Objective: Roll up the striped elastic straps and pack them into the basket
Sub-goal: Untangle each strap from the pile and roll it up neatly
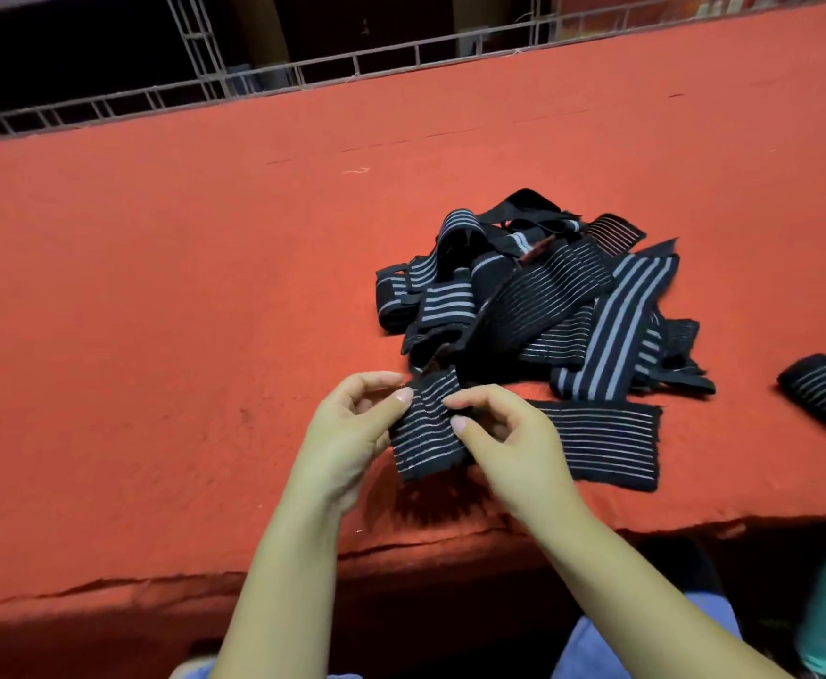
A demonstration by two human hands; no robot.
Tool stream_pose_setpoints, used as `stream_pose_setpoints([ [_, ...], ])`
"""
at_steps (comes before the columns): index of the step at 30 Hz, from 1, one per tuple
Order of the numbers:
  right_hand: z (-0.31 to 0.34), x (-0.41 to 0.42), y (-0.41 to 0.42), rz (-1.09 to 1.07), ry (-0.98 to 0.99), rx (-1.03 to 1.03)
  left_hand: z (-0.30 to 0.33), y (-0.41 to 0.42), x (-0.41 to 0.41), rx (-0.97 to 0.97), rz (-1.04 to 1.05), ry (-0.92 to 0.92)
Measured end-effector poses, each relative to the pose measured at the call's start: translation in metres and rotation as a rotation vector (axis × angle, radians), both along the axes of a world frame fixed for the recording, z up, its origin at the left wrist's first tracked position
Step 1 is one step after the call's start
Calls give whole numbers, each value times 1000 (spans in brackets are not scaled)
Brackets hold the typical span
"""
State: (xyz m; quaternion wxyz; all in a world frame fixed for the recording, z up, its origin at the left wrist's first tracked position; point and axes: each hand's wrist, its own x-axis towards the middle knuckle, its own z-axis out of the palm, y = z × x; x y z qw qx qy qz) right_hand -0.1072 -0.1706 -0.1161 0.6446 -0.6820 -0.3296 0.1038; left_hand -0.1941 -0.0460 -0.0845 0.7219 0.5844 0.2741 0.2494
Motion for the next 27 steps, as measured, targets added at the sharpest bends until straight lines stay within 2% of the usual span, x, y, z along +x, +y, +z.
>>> stream_pose_setpoints([
  [3, 1, -5, -6, 10, -5, 36, -1, -6, 7, -26, -127, 57],
  [5, 1, -4, -8, 19, -9, 28, 1, -9, 16, 17, -142, 123],
  [8, 1, 5, -12, 18, 16, 19, 8, -5, 33, 251, -115, 236],
  [10, 1, 9, -16, 9, 26, 16, 16, -1, 43, 382, -232, 244],
  [13, 1, 15, -22, -19, 32, 23, 22, 3, 56, 386, -354, 251],
  [15, 3, 21, -29, -32, 67, 42, 22, 9, 63, 295, -291, 243],
  [18, 5, 29, -40, -69, 185, 108, 20, 26, 64, 87, -35, 167],
  [20, 9, 32, -47, -69, 321, 174, 18, 33, 59, 116, 43, 187],
  [24, 32, 34, -52, 73, 624, 295, 17, 18, 48, 209, -42, 202],
  [27, 53, 32, -51, 220, 758, 364, 24, 0, 32, 289, -121, 72],
])
